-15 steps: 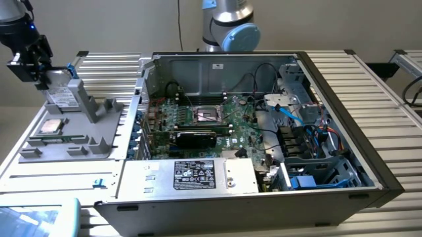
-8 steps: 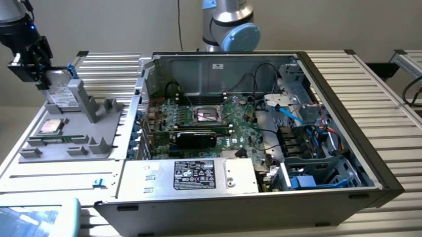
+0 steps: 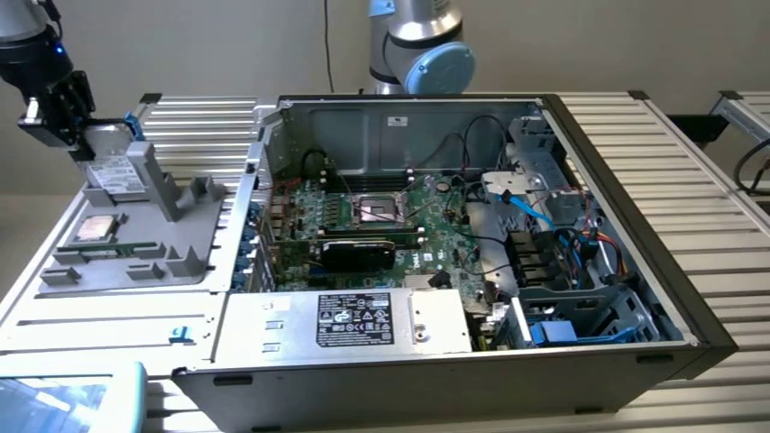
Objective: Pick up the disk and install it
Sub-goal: 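Pick up the disk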
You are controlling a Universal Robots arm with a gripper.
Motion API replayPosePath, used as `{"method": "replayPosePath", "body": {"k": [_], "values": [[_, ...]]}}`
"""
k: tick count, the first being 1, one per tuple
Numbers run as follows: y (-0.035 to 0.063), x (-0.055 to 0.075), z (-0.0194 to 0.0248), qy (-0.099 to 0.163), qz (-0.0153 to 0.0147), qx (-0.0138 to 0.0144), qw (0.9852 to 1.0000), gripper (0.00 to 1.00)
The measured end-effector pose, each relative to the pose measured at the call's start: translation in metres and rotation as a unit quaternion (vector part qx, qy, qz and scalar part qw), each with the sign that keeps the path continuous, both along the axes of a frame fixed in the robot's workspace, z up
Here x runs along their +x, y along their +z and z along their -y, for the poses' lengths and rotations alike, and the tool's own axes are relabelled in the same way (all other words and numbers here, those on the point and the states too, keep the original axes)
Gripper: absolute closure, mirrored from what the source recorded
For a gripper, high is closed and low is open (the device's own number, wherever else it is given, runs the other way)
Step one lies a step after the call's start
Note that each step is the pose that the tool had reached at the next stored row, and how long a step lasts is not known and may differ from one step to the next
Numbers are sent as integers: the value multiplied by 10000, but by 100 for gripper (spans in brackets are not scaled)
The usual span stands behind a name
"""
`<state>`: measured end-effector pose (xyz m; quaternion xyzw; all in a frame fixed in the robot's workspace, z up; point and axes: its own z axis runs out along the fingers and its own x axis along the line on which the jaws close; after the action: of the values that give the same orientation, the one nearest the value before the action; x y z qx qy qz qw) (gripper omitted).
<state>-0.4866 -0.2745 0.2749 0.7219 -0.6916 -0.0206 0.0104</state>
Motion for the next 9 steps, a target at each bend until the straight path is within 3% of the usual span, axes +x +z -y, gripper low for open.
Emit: {"method": "replayPosePath", "body": {"k": [9], "values": [[12,0,5,0,15,0,10000,62]]}}
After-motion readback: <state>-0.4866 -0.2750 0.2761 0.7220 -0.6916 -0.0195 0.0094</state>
